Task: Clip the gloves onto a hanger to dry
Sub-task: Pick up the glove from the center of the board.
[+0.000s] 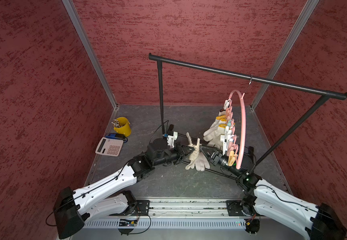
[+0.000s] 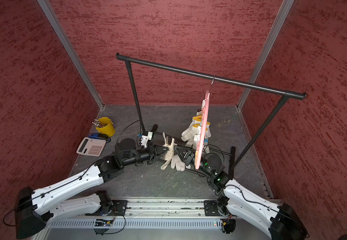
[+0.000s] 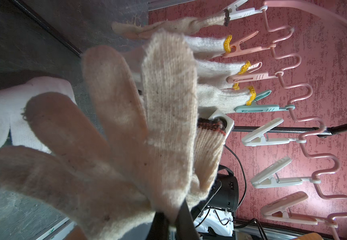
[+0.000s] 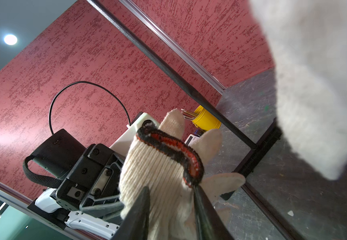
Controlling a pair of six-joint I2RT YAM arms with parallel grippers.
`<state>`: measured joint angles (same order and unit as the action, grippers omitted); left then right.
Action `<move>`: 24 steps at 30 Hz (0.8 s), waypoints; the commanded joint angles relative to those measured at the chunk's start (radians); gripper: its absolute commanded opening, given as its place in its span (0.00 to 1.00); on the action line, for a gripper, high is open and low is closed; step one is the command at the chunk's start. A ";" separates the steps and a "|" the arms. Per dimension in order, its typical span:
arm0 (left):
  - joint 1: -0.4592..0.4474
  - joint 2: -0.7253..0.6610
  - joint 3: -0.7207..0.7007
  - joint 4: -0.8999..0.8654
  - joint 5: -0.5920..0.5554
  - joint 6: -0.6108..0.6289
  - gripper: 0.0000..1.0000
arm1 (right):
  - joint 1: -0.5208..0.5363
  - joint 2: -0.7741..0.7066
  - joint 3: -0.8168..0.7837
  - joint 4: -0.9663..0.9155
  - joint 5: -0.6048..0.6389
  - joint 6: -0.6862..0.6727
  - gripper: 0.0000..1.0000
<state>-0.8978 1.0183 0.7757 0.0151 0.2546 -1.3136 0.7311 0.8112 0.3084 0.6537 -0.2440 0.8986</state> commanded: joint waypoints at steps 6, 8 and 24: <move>0.022 -0.047 0.001 0.019 -0.003 0.018 0.00 | 0.010 -0.063 -0.033 -0.009 0.011 0.003 0.52; 0.024 -0.047 0.002 0.034 0.009 0.031 0.00 | 0.009 -0.073 -0.047 0.005 0.010 0.011 0.55; 0.000 -0.004 0.026 0.064 0.032 0.021 0.00 | 0.010 0.027 -0.059 0.214 -0.047 0.035 0.60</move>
<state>-0.8864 1.0172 0.7757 0.0540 0.2840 -1.3048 0.7345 0.8394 0.2543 0.7750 -0.2901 0.9451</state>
